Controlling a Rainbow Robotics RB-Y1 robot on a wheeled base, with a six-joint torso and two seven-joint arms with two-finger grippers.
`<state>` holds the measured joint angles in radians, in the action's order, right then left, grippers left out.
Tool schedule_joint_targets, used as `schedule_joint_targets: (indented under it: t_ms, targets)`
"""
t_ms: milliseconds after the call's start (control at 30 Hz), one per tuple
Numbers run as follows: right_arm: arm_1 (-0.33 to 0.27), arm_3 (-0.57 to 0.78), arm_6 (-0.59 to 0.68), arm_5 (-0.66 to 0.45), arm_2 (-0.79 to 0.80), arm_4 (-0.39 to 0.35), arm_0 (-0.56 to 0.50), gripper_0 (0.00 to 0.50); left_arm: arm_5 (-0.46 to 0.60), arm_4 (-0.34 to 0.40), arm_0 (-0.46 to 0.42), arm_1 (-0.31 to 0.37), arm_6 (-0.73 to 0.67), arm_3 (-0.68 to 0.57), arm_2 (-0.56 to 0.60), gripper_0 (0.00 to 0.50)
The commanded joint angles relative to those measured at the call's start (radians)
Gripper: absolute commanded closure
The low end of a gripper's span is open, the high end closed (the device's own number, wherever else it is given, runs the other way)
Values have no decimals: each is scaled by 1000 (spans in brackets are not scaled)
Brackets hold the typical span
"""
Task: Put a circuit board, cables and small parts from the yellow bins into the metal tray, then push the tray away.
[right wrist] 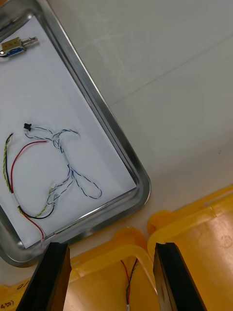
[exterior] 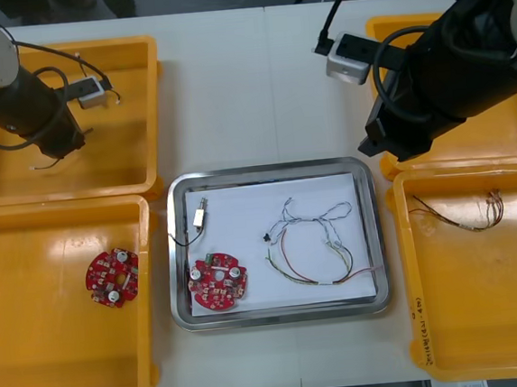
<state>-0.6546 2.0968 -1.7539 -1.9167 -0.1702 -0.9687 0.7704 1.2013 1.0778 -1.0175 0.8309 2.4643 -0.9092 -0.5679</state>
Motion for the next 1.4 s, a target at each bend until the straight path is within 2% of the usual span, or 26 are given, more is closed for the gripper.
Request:
schedule_joint_targets:
  t_ms: [33,167,267,467,700,867,1133,1233,1400]
  targets:
    - [-80,85,100,-3,89,4,-66,0,47,-25,-22,22,70,1,82,500]
    - [-106,101,192,-3,146,7,-123,0,92,-73,-22,22,7,-13,141,500]
    - [-119,105,271,-3,213,2,-181,0,192,-165,-21,28,-136,-111,175,500]
    - [-146,121,353,-3,299,34,-280,0,402,-292,-19,30,-430,-332,190,500]
    - [-157,134,389,-3,379,107,-375,0,521,-302,-18,-3,-604,-464,217,500]
    - [-154,132,396,-3,423,171,-433,0,600,-332,-19,-70,-709,-556,252,500]
    - [-145,132,398,-3,474,222,-494,0,719,-392,-18,-193,-855,-677,283,500]
    - [-143,123,404,-3,488,228,-511,0,719,-414,-12,-236,-921,-731,283,500]
    - [-126,78,412,-3,523,196,-520,0,719,-438,22,-300,-1005,-810,283,500]
